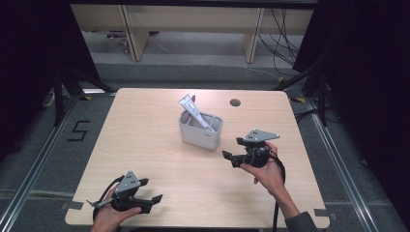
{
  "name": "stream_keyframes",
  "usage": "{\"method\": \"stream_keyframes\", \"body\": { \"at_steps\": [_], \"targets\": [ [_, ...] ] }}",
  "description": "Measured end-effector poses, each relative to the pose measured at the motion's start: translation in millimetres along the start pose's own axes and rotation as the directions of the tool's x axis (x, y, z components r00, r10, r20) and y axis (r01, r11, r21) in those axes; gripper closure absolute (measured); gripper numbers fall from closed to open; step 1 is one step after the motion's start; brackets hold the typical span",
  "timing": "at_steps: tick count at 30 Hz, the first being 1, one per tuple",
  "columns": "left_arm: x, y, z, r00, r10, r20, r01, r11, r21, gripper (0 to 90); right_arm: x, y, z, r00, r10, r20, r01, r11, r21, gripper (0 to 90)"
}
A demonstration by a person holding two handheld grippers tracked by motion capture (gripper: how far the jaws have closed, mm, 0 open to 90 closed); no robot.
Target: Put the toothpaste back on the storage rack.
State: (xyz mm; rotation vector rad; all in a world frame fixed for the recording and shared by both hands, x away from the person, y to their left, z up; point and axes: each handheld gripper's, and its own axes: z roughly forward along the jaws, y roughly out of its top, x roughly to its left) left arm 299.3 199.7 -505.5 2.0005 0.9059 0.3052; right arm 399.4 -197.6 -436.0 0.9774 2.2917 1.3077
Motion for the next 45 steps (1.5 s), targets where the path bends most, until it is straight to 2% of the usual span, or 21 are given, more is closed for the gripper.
{"method": "stream_keyframes", "body": {
  "at_steps": [2, 6, 7, 10, 11, 12, 13, 17, 18, 20, 27, 28, 31, 32, 33, 34, 35, 36, 39, 42, 45],
  "targets": [
    [0.0, -0.2, 0.2, 1.0, 0.0, 0.007, 0.0, 1.0, 0.007, 18.9, 1.5, -2.7, -2.5, 0.9993, 0.036, -0.007, -0.036, 0.999, 0.018, 22.7],
    [0.4, -1.4, -1.8, 1.0, 0.0, 0.0, 0.0, 0.9999, 0.011, 18.9, -0.6, -7.6, -4.1, 0.9999, 0.015, 0.006, -0.016, 1.0, 0.017, 22.2],
    [-0.3, -1.6, -1.4, 0.9999, -0.01, 0.0, 0.01, 0.9999, 0.001, 18.9, 1.4, -9.3, -3.7, 0.9992, 0.039, 0.002, -0.039, 0.999, 0.016, 22.2],
    [-0.6, -2.3, -3.1, 1.0, -0.008, -0.002, 0.008, 0.9999, -0.01, 18.9, 1.2, -13.0, -3.3, 0.9994, 0.035, 0.0, -0.035, 0.999, 0.035, 22.1],
    [0.3, -1.9, -4.2, 1.0, 0.001, -0.002, -0.001, 1.0, 0.007, 18.9, 1.9, -14.9, -3.0, 0.9989, 0.047, 0.002, -0.047, 0.998, 0.037, 22.2],
    [0.2, -2.6, -3.6, 1.0, -0.002, -0.003, 0.002, 1.0, -0.003, 18.9, -0.4, -15.9, -1.7, 0.9997, 0.017, -0.015, -0.017, 0.999, 0.03, 22.2],
    [0.4, -2.5, -4.1, 1.0, -0.002, -0.001, 0.002, 1.0, 0.005, 18.9, 1.1, -17.2, -3.2, 0.9992, 0.039, 0.002, -0.039, 0.998, 0.044, 22.1],
    [0.7, -3.0, -4.4, 1.0, 0.0, -0.003, 0.0, 1.0, 0.004, 18.9, 0.6, -21.9, -2.5, 0.9999, 0.015, -0.004, -0.014, 0.999, 0.032, 22.2],
    [0.6, -3.1, -4.2, 1.0, 0.0, -0.006, 0.0, 1.0, 0.0, 18.9, 3.1, -23.3, -3.6, 0.9988, 0.049, -0.006, -0.049, 0.998, 0.046, 22.1],
    [0.6, -3.2, -4.2, 1.0, 0.0, -0.006, 0.0, 1.0, -0.002, 18.9, 1.7, -24.6, -3.8, 0.9998, 0.02, 0.0, -0.02, 0.999, 0.048, 22.0],
    [1.0, -3.4, -4.6, 1.0, 0.0, -0.004, 0.0, 1.0, 0.002, 18.9, 6.4, -32.3, -6.4, 0.9993, 0.038, -0.005, -0.038, 0.998, 0.059, 21.7],
    [1.0, -3.7, -4.2, 1.0, -0.003, -0.002, 0.003, 1.0, -0.002, 18.9, 5.6, -33.4, -5.9, 0.9998, 0.019, -0.001, -0.018, 0.999, 0.051, 21.2],
    [1.2, -3.8, -4.4, 1.0, -0.004, -0.006, 0.004, 1.0, -0.003, 18.9, 10.2, -37.4, -8.1, 0.998, 0.063, 0.007, -0.063, 0.995, 0.079, 18.8],
    [2.3, -3.7, -5.0, 0.9999, 0.009, -0.012, -0.009, 0.9999, 0.009, 18.8, 7.9, -38.5, -8.4, 0.9995, 0.03, 0.009, -0.031, 0.997, 0.064, 18.4],
    [2.5, -3.7, -5.2, 0.9999, 0.011, -0.012, -0.011, 0.9999, 0.011, 18.8, 7.9, -39.7, -9.0, 0.9993, 0.036, 0.002, -0.036, 0.997, 0.063, 17.9],
    [2.3, -3.6, -5.2, 0.9999, 0.008, -0.012, -0.007, 0.9999, 0.011, 18.8, 11.1, -41.6, -9.3, 0.9972, 0.075, -0.004, -0.075, 0.995, 0.062, 17.5],
    [2.2, -3.4, -5.2, 0.9999, 0.005, -0.012, -0.005, 0.9999, 0.014, 18.5, 8.7, -42.5, -10.0, 0.9995, 0.03, 0.004, -0.03, 0.998, 0.053, 17.5],
    [1.7, -3.5, -4.8, 1.0, 0.0, -0.009, 0.0, 1.0, 0.006, 18.0, 12.0, -44.2, -11.4, 0.9972, 0.074, -0.01, -0.073, 0.995, 0.067, 17.5],
    [0.7, -3.7, -4.0, 1.0, -0.007, 0.003, 0.007, 1.0, -0.006, 17.7, 11.5, -48.4, -12.9, 0.9995, 0.031, -0.006, -0.031, 0.998, 0.052, 16.3],
    [0.1, -3.6, -4.1, 1.0, -0.008, 0.001, 0.008, 1.0, 0.003, 17.4, 15.6, -52.6, -15.0, 0.9975, 0.069, -0.011, -0.068, 0.996, 0.061, 16.2],
    [0.2, -3.6, -3.9, 0.9999, -0.01, 0.002, 0.01, 0.9999, -0.003, 17.1, 15.2, -57.1, -15.9, 0.9982, 0.06, -0.009, -0.059, 0.997, 0.052, 16.1]
  ]
}}
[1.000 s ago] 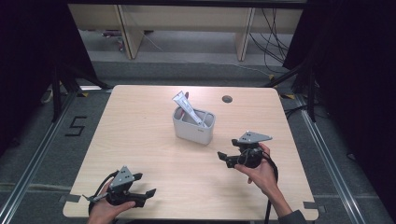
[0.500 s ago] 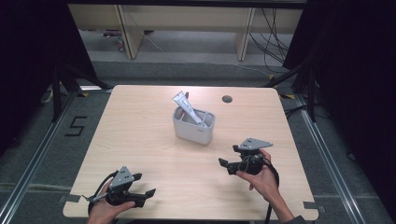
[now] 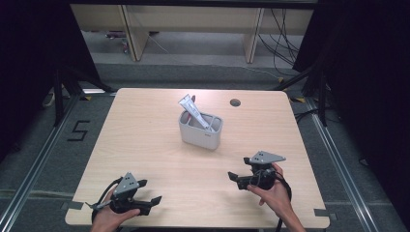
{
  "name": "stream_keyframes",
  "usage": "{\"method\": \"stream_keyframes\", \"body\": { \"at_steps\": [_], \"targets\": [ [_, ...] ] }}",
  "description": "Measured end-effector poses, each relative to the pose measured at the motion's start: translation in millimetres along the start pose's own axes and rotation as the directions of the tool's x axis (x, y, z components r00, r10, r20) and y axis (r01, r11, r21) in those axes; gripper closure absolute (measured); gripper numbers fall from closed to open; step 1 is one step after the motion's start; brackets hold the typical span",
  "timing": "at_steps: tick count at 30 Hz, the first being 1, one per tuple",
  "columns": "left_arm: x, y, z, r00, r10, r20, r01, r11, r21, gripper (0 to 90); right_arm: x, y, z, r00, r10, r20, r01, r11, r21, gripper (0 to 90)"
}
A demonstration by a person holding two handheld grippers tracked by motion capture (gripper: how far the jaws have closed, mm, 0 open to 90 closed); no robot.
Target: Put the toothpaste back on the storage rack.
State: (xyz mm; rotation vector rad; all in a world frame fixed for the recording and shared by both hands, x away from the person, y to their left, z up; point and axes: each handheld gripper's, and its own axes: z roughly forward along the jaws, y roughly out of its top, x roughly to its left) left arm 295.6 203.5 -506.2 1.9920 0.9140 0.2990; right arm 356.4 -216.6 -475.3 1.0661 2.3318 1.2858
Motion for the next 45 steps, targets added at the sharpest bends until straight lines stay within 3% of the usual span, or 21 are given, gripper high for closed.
{"method": "stream_keyframes", "body": {
  "at_steps": [5, 6, 7, 8, 10, 16, 17, 19, 20, 22, 26, 28, 29, 30, 31, 32, 36, 37, 39, 41, 45],
  "targets": [
    [-0.3, -0.5, 0.2, 0.9999, -0.008, -0.006, 0.008, 1.0, -0.002, 16.6, 2.3, -6.9, -1.9, 0.9988, 0.045, -0.021, -0.045, 0.999, 0.015, 16.4],
    [-0.3, -0.5, 0.4, 0.9999, -0.013, -0.003, 0.013, 0.9999, -0.003, 16.5, 0.4, -8.1, -2.1, 0.9998, 0.012, -0.013, -0.012, 1.0, 0.007, 16.4],
    [-0.4, -0.3, 0.5, 0.9999, -0.017, -0.003, 0.017, 0.9999, -0.001, 16.4, 4.0, -9.4, -4.2, 0.9987, 0.05, -0.009, -0.05, 0.998, 0.027, 16.5],
    [-0.2, -0.4, 0.5, 0.9998, -0.017, -0.004, 0.017, 0.9999, -0.001, 16.4, 1.8, -10.2, -3.8, 0.9999, 0.013, -0.01, -0.013, 1.0, 0.016, 16.5],
    [0.7, -0.5, -0.9, 0.9999, 0.001, -0.013, -0.001, 0.9999, 0.013, 16.4, 5.9, -13.6, -5.0, 0.9984, 0.053, -0.019, -0.053, 0.998, 0.023, 16.5],
    [0.2, -1.0, -1.1, 0.9999, -0.008, -0.011, 0.008, 1.0, 0.006, 16.3, 7.4, -21.7, -9.0, 0.9997, 0.017, -0.019, -0.017, 0.999, 0.034, 17.4],
    [0.2, -1.0, -1.3, 0.9999, -0.008, -0.009, 0.008, 0.9999, 0.006, 16.4, 10.7, -23.4, -10.4, 0.9986, 0.052, -0.009, -0.052, 0.998, 0.043, 17.4],
    [0.7, -0.9, -1.8, 0.9999, -0.006, -0.01, 0.006, 1.0, 0.003, 16.4, 8.2, -25.3, -11.1, 1.0, 0.003, 0.003, -0.003, 0.999, 0.033, 18.1],
    [0.7, -0.9, -2.0, 0.9999, -0.008, -0.011, 0.008, 1.0, 0.003, 16.4, 11.6, -26.7, -12.4, 0.9988, 0.05, 0.0, -0.05, 0.998, 0.047, 18.6],
    [0.5, -1.2, -2.0, 0.9999, -0.012, -0.012, 0.012, 0.9999, 0.003, 16.4, 9.5, -27.9, -12.9, 0.9998, 0.02, -0.003, -0.02, 0.999, 0.04, 18.6],
    [0.1, -1.7, -1.8, 0.9998, -0.016, -0.011, 0.016, 0.9999, 0.003, 16.4, 12.6, -31.3, -15.6, 0.9987, 0.049, -0.015, -0.048, 0.998, 0.052, 16.8],
    [0.2, -1.7, -1.9, 0.9999, -0.013, -0.011, 0.013, 0.9999, 0.002, 16.4, 11.4, -32.7, -16.2, 0.9996, 0.022, -0.017, -0.022, 0.999, 0.037, 16.2],
    [0.2, -1.8, -1.9, 0.9999, -0.012, -0.012, 0.012, 0.9999, 0.003, 16.4, 13.8, -33.6, -17.3, 0.9984, 0.05, -0.024, -0.049, 0.998, 0.042, 16.2],
    [0.0, -2.2, -1.4, 0.9998, -0.015, -0.012, 0.015, 0.9999, -0.003, 16.4, 11.8, -34.0, -18.6, 0.9997, 0.017, -0.017, -0.016, 0.999, 0.033, 16.2],
    [0.1, -2.1, -1.6, 0.9998, -0.015, -0.012, 0.015, 0.9999, 0.002, 16.4, 16.4, -34.8, -21.2, 0.9965, 0.081, -0.02, -0.08, 0.995, 0.055, 16.2],
    [0.8, -2.0, -2.6, 0.9999, -0.005, -0.015, 0.005, 0.9998, 0.019, 16.4, 12.5, -35.4, -21.0, 0.9996, 0.023, -0.015, -0.023, 0.999, 0.031, 16.2],
    [-0.5, -2.3, -0.7, 0.9997, -0.018, -0.014, 0.018, 0.9998, 0.006, 16.4, 12.1, -38.6, -24.7, 0.9996, 0.022, -0.02, -0.021, 0.999, 0.043, 16.1],
    [-0.7, -2.2, -0.7, 0.9997, -0.018, -0.014, 0.018, 0.9998, 0.006, 16.4, 14.4, -39.5, -24.9, 0.9982, 0.053, -0.027, -0.052, 0.997, 0.05, 16.1],
    [-0.2, -2.3, -1.4, 0.9999, -0.006, -0.012, 0.006, 0.9999, 0.01, 16.4, 12.4, -39.9, -26.0, 0.9998, 0.018, 0.003, -0.018, 0.999, 0.043, 16.2],
    [-0.2, -2.8, -1.1, 0.9999, -0.008, -0.011, 0.008, 1.0, 0.0, 16.4, 14.4, -40.9, -27.5, 0.999, 0.044, 0.0, -0.044, 0.998, 0.055, 16.1],
    [1.6, -3.0, -2.6, 0.9999, 0.008, -0.014, -0.007, 0.9997, 0.024, 16.4, 14.4, -43.9, -29.0, 1.0, 0.005, 0.003, -0.005, 0.998, 0.06, 16.1]
  ]
}}
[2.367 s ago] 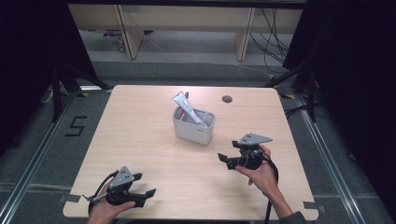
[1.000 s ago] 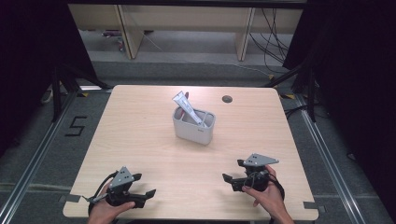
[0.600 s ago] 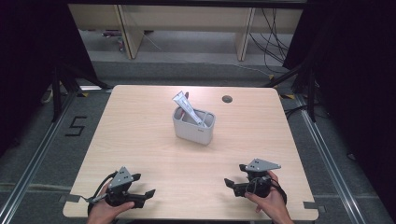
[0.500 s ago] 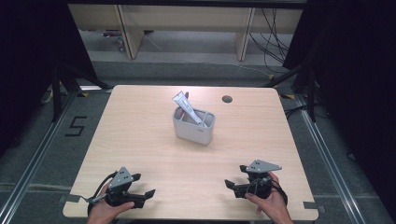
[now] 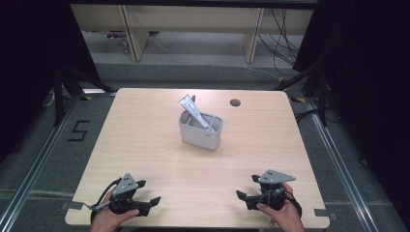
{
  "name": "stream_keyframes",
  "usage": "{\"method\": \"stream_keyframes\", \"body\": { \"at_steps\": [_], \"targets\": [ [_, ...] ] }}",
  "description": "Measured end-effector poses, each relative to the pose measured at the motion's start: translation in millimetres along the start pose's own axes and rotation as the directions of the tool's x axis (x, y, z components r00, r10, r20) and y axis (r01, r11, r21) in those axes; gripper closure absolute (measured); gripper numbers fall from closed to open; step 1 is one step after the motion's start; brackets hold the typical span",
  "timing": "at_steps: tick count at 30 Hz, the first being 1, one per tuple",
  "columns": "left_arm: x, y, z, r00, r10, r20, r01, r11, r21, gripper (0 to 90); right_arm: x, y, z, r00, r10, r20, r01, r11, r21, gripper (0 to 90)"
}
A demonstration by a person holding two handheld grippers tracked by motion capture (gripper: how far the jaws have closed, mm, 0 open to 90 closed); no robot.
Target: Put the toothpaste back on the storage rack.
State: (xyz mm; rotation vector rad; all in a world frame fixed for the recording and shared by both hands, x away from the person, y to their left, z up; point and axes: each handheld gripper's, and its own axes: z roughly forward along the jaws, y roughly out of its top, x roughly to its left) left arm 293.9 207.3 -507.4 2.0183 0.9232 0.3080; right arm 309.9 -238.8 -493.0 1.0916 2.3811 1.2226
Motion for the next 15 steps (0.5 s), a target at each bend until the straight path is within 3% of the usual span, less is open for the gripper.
{"method": "stream_keyframes", "body": {
  "at_steps": [1, 2, 3, 4, 6, 7, 15],
  "targets": [
    [-1.8, -0.2, 1.5, 0.9998, -0.02, -0.003, 0.02, 0.9996, -0.019, 16.4, 0.4, -0.5, -0.4, 0.9999, -0.013, 0.011, 0.013, 1.0, -0.002, 16.1],
    [-2.1, -0.2, 1.6, 0.9998, -0.02, -0.001, 0.02, 0.9996, -0.019, 16.4, 2.7, -1.2, -1.5, 1.0, 0.003, 0.006, -0.003, 1.0, 0.014, 16.1],
    [-1.4, 0.1, 1.0, 1.0, -0.008, -0.004, 0.008, 1.0, -0.004, 16.4, 1.5, -2.0, -0.1, 0.9998, -0.015, -0.014, 0.015, 1.0, 0.006, 16.1],
    [-3.0, -0.1, 1.9, 0.9997, -0.023, 0.0, 0.023, 0.9995, -0.019, 16.4, 2.7, -2.8, -1.5, 0.9996, -0.029, 0.004, 0.029, 1.0, 0.01, 16.1],
    [-2.3, -0.2, 1.5, 0.9999, -0.014, -0.002, 0.014, 0.9999, -0.009, 16.4, 5.8, -4.5, -1.7, 0.9999, -0.013, 0.006, 0.013, 1.0, 0.021, 16.1],
    [-2.0, -0.2, 1.4, 0.9999, -0.012, -0.002, 0.012, 0.9999, -0.007, 16.4, 3.9, -4.5, -1.3, 0.9989, -0.046, 0.008, 0.045, 0.999, 0.017, 16.1],
    [-3.5, -0.2, 1.3, 0.9999, -0.013, 0.003, 0.013, 0.9998, -0.014, 16.4, 8.4, -9.9, -3.0, 0.9987, -0.05, -0.006, 0.05, 0.997, 0.053, 16.1]
  ]
}}
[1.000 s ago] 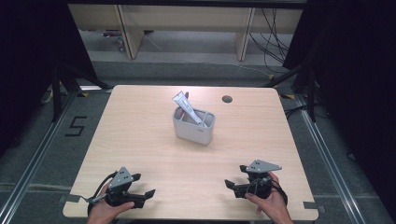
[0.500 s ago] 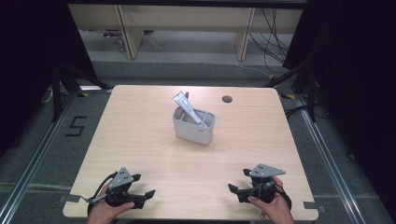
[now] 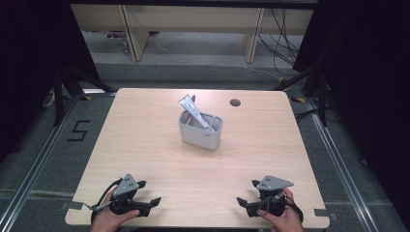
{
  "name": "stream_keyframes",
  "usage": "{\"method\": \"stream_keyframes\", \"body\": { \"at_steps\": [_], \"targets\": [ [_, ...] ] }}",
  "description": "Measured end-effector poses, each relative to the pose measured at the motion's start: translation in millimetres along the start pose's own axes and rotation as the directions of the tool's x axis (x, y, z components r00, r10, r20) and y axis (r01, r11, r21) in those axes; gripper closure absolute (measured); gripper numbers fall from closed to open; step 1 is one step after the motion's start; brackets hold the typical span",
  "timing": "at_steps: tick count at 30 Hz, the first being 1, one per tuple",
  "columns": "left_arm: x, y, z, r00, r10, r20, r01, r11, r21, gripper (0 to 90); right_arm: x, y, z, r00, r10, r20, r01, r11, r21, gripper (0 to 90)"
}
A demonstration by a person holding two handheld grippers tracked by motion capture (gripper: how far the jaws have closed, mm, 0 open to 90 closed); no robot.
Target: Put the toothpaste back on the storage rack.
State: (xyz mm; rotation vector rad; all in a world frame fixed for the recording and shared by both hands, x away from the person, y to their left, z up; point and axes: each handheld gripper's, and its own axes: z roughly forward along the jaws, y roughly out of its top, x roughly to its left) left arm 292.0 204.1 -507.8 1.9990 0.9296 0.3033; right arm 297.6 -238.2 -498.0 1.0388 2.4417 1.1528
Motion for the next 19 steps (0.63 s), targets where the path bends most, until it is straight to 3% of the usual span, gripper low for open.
{"method": "stream_keyframes", "body": {
  "at_steps": [4, 6, 8, 9, 12, 13, 14, 17, 19],
  "targets": [
    [0.2, -0.7, 0.0, 1.0, -0.001, -0.001, 0.001, 1.0, -0.001, 16.4, 2.3, -3.5, -1.2, 1.0, -0.003, -0.009, 0.003, 1.0, 0.022, 16.1],
    [-0.2, -0.8, 0.7, 1.0, -0.005, -0.001, 0.005, 1.0, 0.003, 16.4, 1.2, -4.3, -0.7, 0.9992, -0.04, 0.005, 0.04, 0.999, 0.012, 16.1],
    [-0.6, -0.7, 0.6, 1.0, -0.001, -0.001, 0.001, 1.0, 0.006, 16.4, 4.1, -5.5, -1.5, 1.0, -0.007, 0.005, 0.007, 1.0, 0.026, 16.1],
    [-0.7, -0.7, 0.5, 1.0, 0.003, -0.005, -0.003, 1.0, 0.004, 16.4, 3.4, -5.7, -1.9, 0.9995, -0.029, 0.009, 0.029, 0.999, 0.019, 16.2],
    [1.6, -1.4, 1.7, 1.0, -0.003, -0.008, 0.003, 1.0, 0.003, 16.4, 6.4, -7.2, -3.5, 0.9999, -0.008, 0.013, 0.008, 0.999, 0.032, 16.2],
    [2.4, -1.4, 1.0, 0.9999, 0.001, -0.013, -0.001, 0.9999, 0.014, 16.4, 4.2, -7.4, -3.0, 0.9989, -0.045, 0.017, 0.044, 0.999, 0.025, 16.2],
    [3.8, -1.3, -0.4, 0.9997, 0.02, -0.011, -0.02, 0.9993, 0.031, 16.4, 4.0, -7.7, -3.2, 0.9988, -0.046, 0.015, 0.046, 0.999, 0.03, 16.2],
    [-1.0, -0.9, 1.1, 1.0, -0.002, -0.005, 0.002, 1.0, 0.0, 16.4, 5.9, -7.6, -2.8, 0.9996, -0.028, 0.001, 0.028, 0.999, 0.037, 16.2],
    [-2.0, -0.7, 1.8, 0.9999, 0.012, 0.002, -0.012, 0.9999, 0.005, 16.4, 6.0, -7.2, -2.0, 0.9991, -0.041, -0.008, 0.041, 0.999, 0.032, 16.2]
  ]
}}
